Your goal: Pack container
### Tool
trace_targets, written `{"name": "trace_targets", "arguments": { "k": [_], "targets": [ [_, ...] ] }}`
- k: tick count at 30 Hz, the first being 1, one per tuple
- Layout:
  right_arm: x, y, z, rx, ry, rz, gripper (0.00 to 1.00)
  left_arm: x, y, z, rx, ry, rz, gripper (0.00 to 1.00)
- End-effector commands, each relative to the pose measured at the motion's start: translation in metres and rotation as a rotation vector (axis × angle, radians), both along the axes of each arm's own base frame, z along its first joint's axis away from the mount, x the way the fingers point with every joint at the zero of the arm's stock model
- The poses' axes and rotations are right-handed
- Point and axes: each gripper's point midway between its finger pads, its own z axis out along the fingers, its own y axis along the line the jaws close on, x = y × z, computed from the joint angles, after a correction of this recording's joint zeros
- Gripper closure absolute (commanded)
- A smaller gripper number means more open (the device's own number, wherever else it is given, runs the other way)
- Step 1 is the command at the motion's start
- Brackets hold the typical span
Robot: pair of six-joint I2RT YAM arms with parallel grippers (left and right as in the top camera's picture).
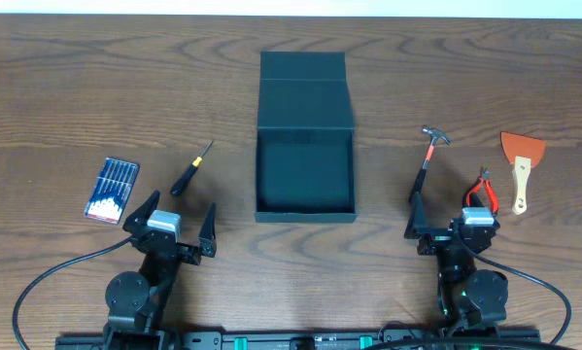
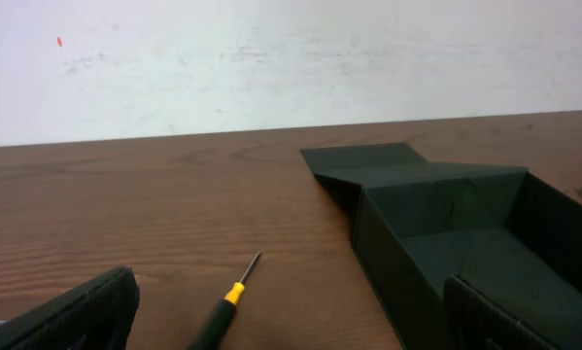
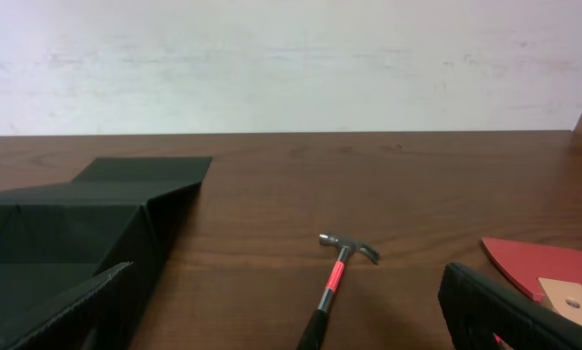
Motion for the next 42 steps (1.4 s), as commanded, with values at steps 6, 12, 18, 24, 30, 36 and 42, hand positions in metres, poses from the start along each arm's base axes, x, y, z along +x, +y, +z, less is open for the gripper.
{"name": "trace_targets", "arguments": {
  "k": [6,12,18,24,30,36,42],
  "targets": [
    [-0.0004,-0.0033,0.0004,0.017,-0.006,-0.018,0.01,-0.0022,-0.0053,-0.0148,-0.009,0.048,-0.030,0.01],
    [-0.0004,-0.0033,0.0004,0.017,-0.006,-0.018,0.01,-0.0022,-0.0053,-0.0148,-0.009,0.048,-0.030,0.02],
    [-0.0004,-0.0033,0.0004,0.017,-0.006,-0.018,0.01,-0.0022,-0.0053,-0.0148,-0.009,0.048,-0.030,0.02],
    [-0.0004,-0.0033,0.0004,0.017,-0.006,-0.018,0.01,-0.0022,-0.0053,-0.0148,-0.009,0.048,-0.030,0.02],
    [-0.0004,-0.0033,0.0004,0.017,-0.006,-0.018,0.01,-0.0022,-0.0053,-0.0148,-0.009,0.048,-0.030,0.02],
    [-0.0004,-0.0033,0.0004,0.017,-0.006,-0.018,0.01,-0.0022,-0.0053,-0.0148,-0.009,0.048,-0.030,0.02],
    [-0.0004,-0.0033,0.0004,0.017,-0.006,-0.018,0.01,-0.0022,-0.0053,-0.0148,-0.009,0.048,-0.030,0.01]
  ]
}}
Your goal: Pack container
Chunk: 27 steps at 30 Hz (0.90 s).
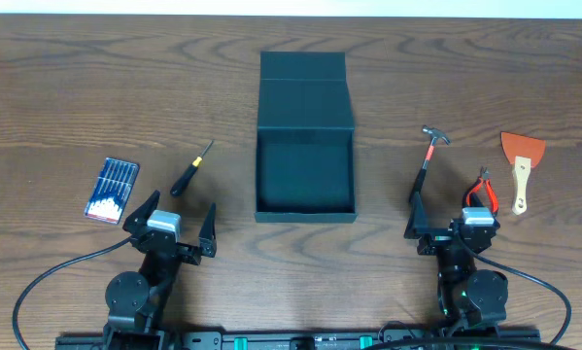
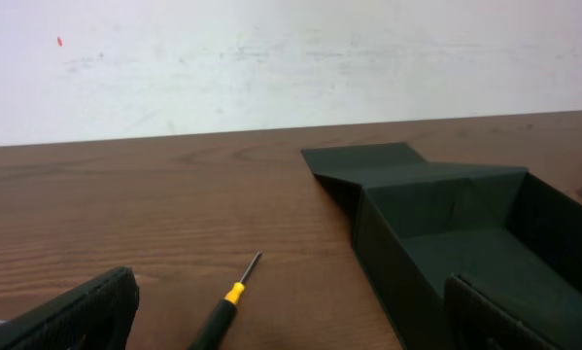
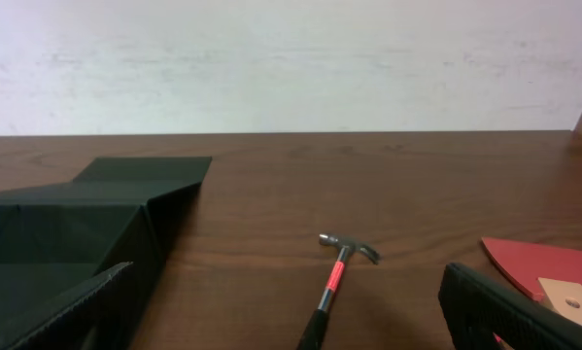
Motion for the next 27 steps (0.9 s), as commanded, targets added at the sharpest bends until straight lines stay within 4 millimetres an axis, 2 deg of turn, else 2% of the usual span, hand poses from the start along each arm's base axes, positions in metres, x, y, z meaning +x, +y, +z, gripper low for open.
{"name": "trace_targets", "arguments": {
  "k": [1,12,17,21,24,27],
  "targets": [
    [0.000,-0.003,0.001,0.017,-0.006,-0.018,0.01,-0.002,-0.005,-0.015,-0.009,0.049,-0.029,0.02],
    [0.000,-0.003,0.001,0.018,-0.007,-0.016,0.01,-0.002,-0.005,-0.015,-0.009,0.049,-0.030,0.02],
    [-0.001,0.005,0.000,0.020,-0.004,0.027,0.01,-0.002,-0.005,-0.012,-0.011,0.038,-0.029,0.02],
    [-0.001,0.014,0.000,0.068,0.002,0.080,0.01,-0.002,-0.005,-0.011,-0.131,0.076,-0.015,0.02],
    [-0.003,0.024,0.002,0.104,0.019,0.133,0.01,-0.005,-0.005,0.006,-0.238,0.101,-0.003,0.02],
    [-0.007,0.027,0.013,0.130,0.076,0.151,0.01,-0.009,0.004,0.033,-0.247,0.142,0.052,0.02]
  ]
}}
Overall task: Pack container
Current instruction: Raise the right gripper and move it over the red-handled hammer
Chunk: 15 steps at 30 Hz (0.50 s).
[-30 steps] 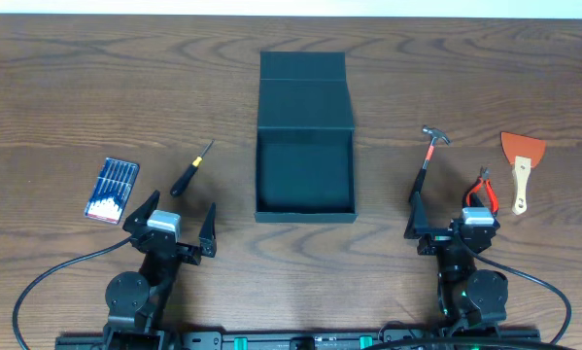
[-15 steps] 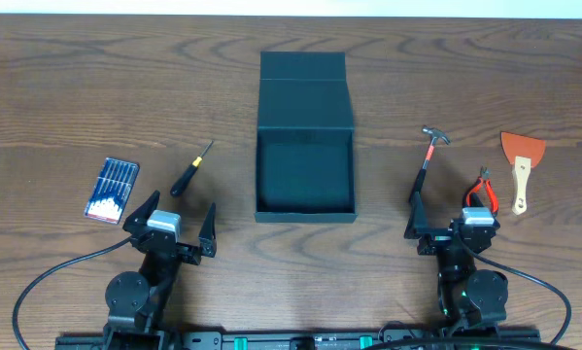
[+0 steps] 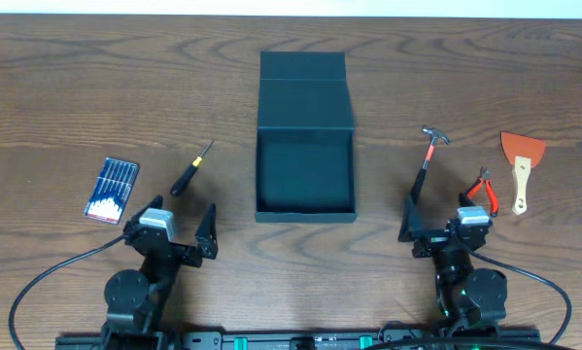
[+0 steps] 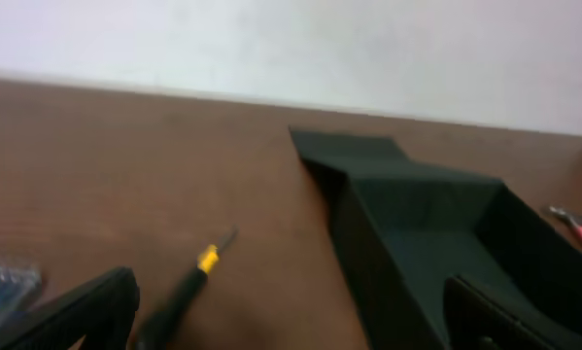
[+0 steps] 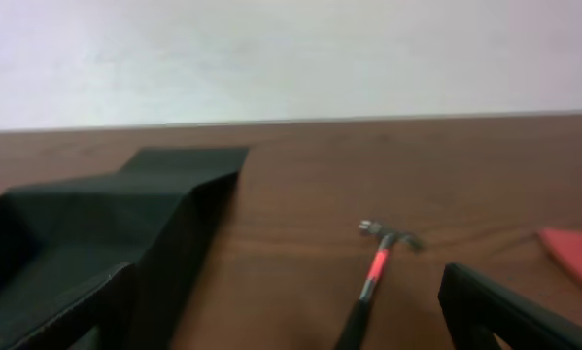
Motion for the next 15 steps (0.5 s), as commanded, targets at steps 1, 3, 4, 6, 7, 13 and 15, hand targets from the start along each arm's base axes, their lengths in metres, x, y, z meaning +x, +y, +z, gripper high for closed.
{"name": "trace_targets", "arguments": {
  "k": [1,3,4,6,7,13,15],
  "targets": [
    [-0.005,0.006,0.027,0.057,0.031,0.032,0.01,-0.003,0.009,0.046,-0.068,0.013,0.064,0.01],
    [-0.005,0.000,0.038,0.047,0.098,-0.001,0.01,-0.003,0.019,0.065,-0.013,0.064,0.119,0.02],
    [-0.004,-0.003,0.044,0.042,0.140,-0.016,0.01,-0.002,0.022,0.074,0.026,0.089,0.127,0.02],
    [0.002,-0.009,0.053,0.036,0.240,-0.044,0.01,0.005,0.021,0.092,0.064,0.146,0.122,0.02],
    [0.005,-0.011,0.056,0.035,0.289,-0.054,0.01,0.009,0.021,0.098,0.070,0.180,0.121,0.02],
    [0.026,-0.019,0.076,0.022,0.708,-0.038,0.01,0.032,0.018,0.103,0.123,0.452,0.115,0.02],
    [0.033,-0.021,0.087,0.030,0.832,-0.042,0.01,0.036,0.018,0.095,0.143,0.555,0.112,0.01]
  ]
}}
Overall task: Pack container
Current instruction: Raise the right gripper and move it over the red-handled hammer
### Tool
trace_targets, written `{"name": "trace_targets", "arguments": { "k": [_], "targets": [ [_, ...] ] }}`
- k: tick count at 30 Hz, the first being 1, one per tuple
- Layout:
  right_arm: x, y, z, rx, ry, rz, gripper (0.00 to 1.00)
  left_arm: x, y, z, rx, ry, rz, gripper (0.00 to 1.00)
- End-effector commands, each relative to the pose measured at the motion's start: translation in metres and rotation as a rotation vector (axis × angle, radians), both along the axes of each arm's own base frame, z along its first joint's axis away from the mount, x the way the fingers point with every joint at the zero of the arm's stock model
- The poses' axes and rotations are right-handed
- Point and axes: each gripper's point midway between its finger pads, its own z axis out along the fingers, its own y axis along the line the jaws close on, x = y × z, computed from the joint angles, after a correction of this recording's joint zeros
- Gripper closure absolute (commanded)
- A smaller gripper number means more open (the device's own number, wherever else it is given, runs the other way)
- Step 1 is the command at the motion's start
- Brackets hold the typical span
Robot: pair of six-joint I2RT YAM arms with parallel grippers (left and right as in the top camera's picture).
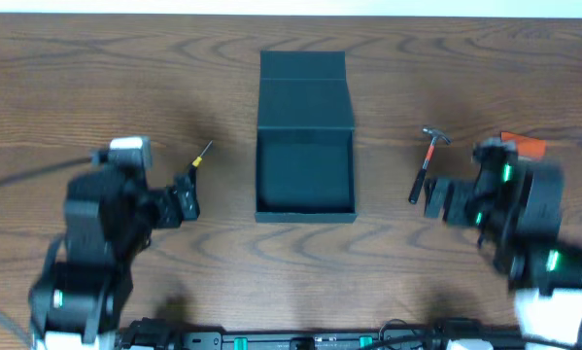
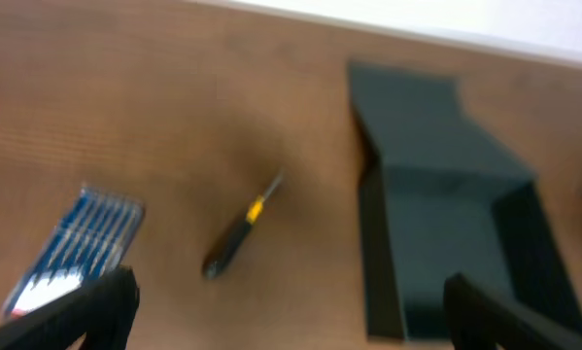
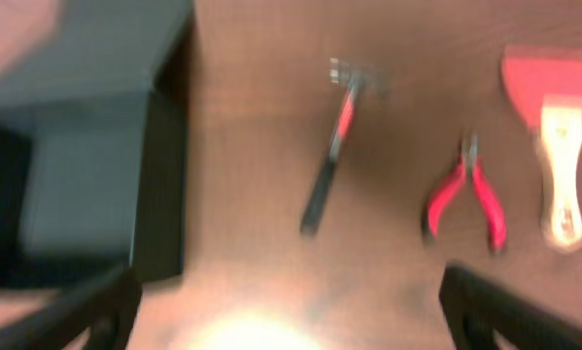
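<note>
The black container (image 1: 305, 177) lies open at the table's middle, its lid (image 1: 305, 92) folded away behind it, and nothing shows inside (image 2: 456, 253). A yellow-and-black screwdriver (image 2: 238, 239) and a blue bit set (image 2: 77, 248) lie left of it. A hammer (image 3: 331, 156), red pliers (image 3: 465, 199) and a red scraper (image 3: 553, 146) lie to its right. My left gripper (image 2: 291, 335) hangs open above the screwdriver side. My right gripper (image 3: 291, 335) is also open, above bare wood near the hammer. Neither one holds anything.
In the overhead view my left arm (image 1: 106, 219) covers the bit set and my right arm (image 1: 509, 209) covers the pliers and most of the scraper. The wooden table (image 1: 77, 78) runs wide on both sides of the container. The frames are blurred by motion.
Both arms have lifted from their low rest at the front edge and moved forward. The wrist cameras now look down on the tools instead of across the table. No object has moved.
At the two oldest moments both arms rested low at the front edge, grippers open, looking level across the table. Half a second ago both wrist views had shifted slightly. Now both arms are raised over the tools on either side of the container.
</note>
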Motion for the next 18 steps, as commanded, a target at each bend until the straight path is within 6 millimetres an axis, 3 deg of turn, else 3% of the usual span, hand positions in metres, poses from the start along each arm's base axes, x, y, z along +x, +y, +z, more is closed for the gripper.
{"name": "trace_targets", "arguments": {
  "k": [1,5,9,13,18],
  "targets": [
    [0.022,0.003,0.028,0.037,0.091,0.032,0.01,0.010,0.001,-0.007,0.044,0.120,-0.003,0.02],
    [0.049,0.003,0.048,0.033,0.143,0.057,0.01,0.011,0.001,-0.030,0.059,0.254,-0.005,0.02],
    [0.098,-0.014,0.055,0.124,0.116,-0.141,0.01,0.008,0.001,-0.045,0.066,0.329,-0.003,0.02],
    [0.133,-0.045,0.036,0.080,0.149,-0.230,0.01,0.007,0.001,-0.047,0.068,0.342,-0.003,0.02],
    [0.159,-0.057,-0.010,-0.066,0.262,0.006,0.01,0.006,0.002,-0.047,0.069,0.343,-0.003,0.02]
  ]
}}
